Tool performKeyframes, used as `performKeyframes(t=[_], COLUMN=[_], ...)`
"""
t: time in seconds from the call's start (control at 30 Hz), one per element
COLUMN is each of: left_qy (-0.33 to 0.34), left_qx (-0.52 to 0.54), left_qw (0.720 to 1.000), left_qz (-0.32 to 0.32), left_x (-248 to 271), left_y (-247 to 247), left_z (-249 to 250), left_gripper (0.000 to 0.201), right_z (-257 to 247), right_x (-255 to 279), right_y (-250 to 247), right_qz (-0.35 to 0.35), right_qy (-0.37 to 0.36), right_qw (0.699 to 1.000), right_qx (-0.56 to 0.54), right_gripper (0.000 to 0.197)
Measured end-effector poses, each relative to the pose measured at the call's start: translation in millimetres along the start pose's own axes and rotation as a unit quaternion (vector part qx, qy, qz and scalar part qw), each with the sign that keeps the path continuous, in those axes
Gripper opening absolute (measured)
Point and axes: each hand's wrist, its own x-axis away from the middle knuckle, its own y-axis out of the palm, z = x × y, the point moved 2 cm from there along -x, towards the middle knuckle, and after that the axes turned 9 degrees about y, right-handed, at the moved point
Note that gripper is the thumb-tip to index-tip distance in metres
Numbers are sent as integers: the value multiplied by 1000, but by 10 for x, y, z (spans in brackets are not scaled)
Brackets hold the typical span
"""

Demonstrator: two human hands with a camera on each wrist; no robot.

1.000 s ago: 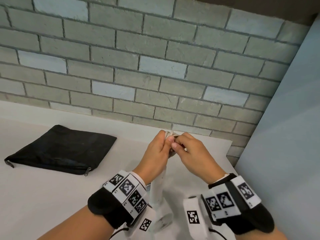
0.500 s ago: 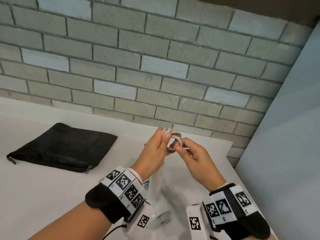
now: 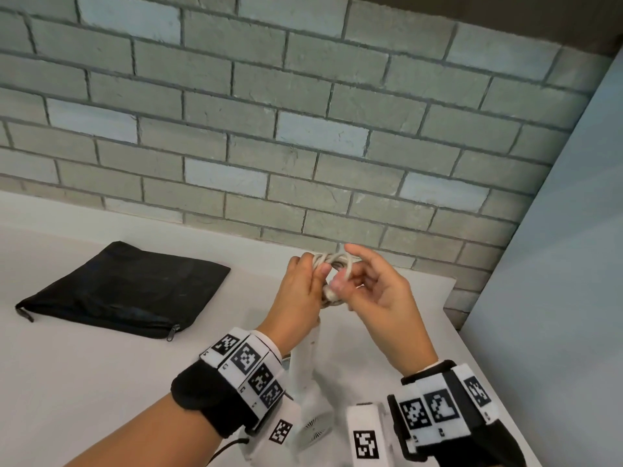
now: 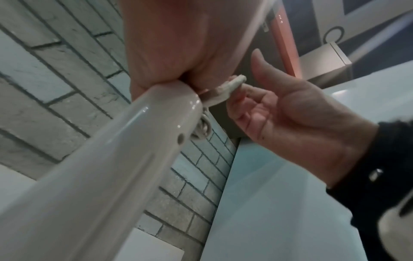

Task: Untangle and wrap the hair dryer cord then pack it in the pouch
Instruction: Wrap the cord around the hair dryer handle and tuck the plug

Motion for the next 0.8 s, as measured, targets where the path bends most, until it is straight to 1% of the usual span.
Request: performKeyframes(t=[0.03, 0.07, 0.13, 0.17, 0.27, 0.33, 0.37, 0.4, 0.43, 0.47, 0.5, 0.53, 0.57, 0.6, 0.63, 0.67, 0.73, 0.77, 0.8], left_qy=[1, 6, 19, 23, 29, 20, 11, 1, -10, -21, -31, -39, -45, -49, -53, -59, -72, -76, -79], left_qx=[0, -5, -13, -14, -7, 16, 24, 31, 45, 65, 85, 102, 113, 119, 121, 122, 139, 152, 165], left_qw=[1000, 1000, 1000, 1000, 999, 999, 999, 999, 998, 997, 995, 993, 991, 991, 990, 990, 987, 984, 981], left_qz=[1, 4, 8, 7, -13, -28, -35, -39, -42, -46, -50, -52, -50, -45, -40, -39, -46, -57, -70], left_x=[2, 4, 9, 11, 10, -9, -22, -36, -44, -49, -49, -45, -41, -41, -40, -36, -25, -16, -2], left_y=[-5, -8, -16, -18, -2, 15, 17, 15, 12, 9, 5, 2, -3, -8, -17, -27, -65, -83, -100], left_z=[-8, -12, -8, 4, 73, 123, 146, 162, 169, 168, 169, 169, 167, 158, 148, 133, 121, 120, 130], left_gripper=[18, 17, 17, 17, 20, 24, 26, 28, 30, 31, 31, 28, 25, 24, 26, 27, 27, 27, 26], right_z=[38, 67, 93, 96, 37, -10, -21, -32, -26, -20, -19, -23, -30, -35, -44, -41, -6, 20, 46], right_x=[9, 21, 43, 48, 48, 39, 39, 40, 41, 42, 40, 31, 21, 10, 3, -4, -8, -11, -19], right_y=[-4, -12, -26, -32, -55, -57, -53, -46, -47, -53, -62, -73, -90, -124, -167, -226, -384, -473, -554], right_qz=[-10, -7, 23, 41, 104, 136, 146, 153, 158, 160, 151, 133, 114, 95, 75, 57, 40, 38, 40], right_qy=[7, 8, 3, -7, -71, -99, -98, -88, -68, -40, -3, 32, 58, 78, 94, 104, 97, 78, 50], right_qw=[999, 997, 992, 990, 975, 963, 961, 966, 976, 985, 986, 974, 958, 952, 957, 970, 993, 995, 985], right_qx=[33, 73, 127, 135, 183, 210, 212, 188, 133, 45, -66, -179, -257, -282, -263, -212, -44, 58, 159], right_gripper=[37, 33, 14, 12, 28, 29, 28, 28, 29, 31, 33, 35, 36, 36, 34, 31, 27, 25, 22])
